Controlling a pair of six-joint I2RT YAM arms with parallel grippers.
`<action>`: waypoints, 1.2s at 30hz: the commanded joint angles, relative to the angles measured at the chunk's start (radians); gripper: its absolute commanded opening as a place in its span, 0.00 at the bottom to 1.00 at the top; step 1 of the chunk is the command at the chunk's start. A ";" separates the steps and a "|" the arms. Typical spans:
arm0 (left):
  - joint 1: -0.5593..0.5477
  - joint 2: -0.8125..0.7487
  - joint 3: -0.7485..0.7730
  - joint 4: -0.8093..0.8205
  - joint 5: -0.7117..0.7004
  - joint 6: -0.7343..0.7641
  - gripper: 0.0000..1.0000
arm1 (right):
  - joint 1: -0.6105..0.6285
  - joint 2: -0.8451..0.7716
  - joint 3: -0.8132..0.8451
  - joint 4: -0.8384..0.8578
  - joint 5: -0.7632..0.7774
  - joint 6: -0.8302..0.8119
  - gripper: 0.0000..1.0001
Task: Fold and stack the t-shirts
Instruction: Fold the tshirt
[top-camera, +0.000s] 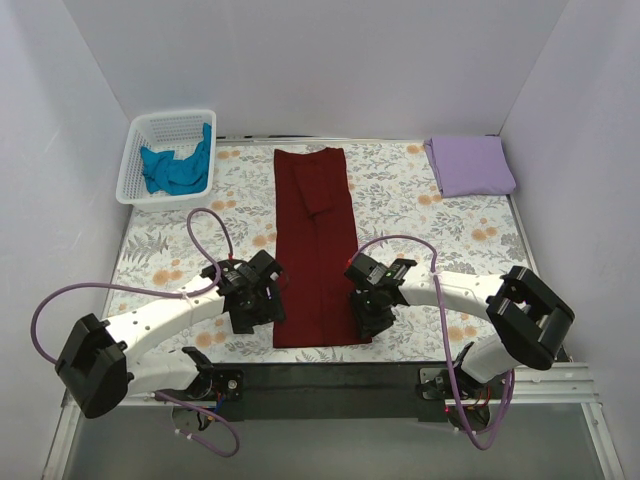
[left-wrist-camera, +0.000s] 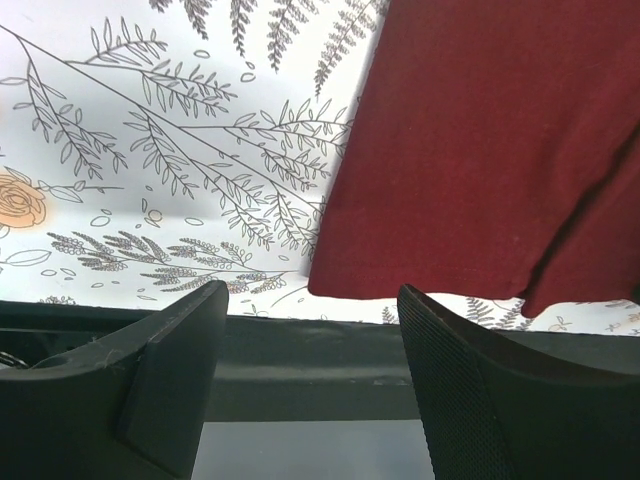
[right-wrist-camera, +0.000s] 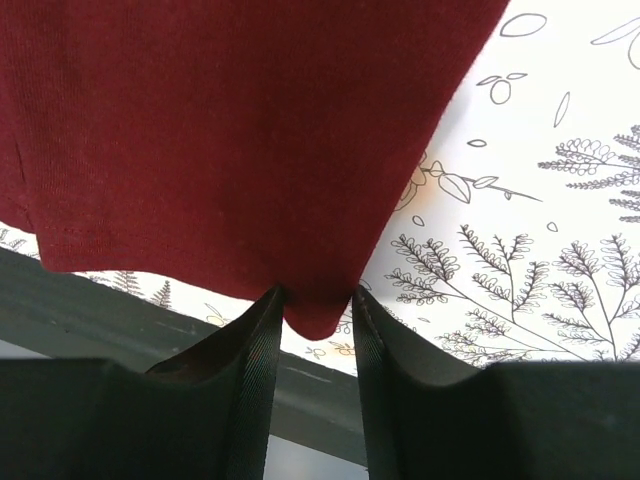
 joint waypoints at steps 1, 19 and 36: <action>-0.013 0.013 0.001 0.001 0.016 -0.019 0.67 | 0.021 0.029 0.009 -0.042 0.052 0.030 0.40; -0.059 0.111 0.004 0.035 0.077 -0.018 0.61 | 0.032 0.086 0.023 -0.049 0.046 0.001 0.01; -0.073 0.238 -0.002 0.070 0.139 -0.004 0.41 | 0.032 0.092 0.014 -0.019 0.023 -0.021 0.01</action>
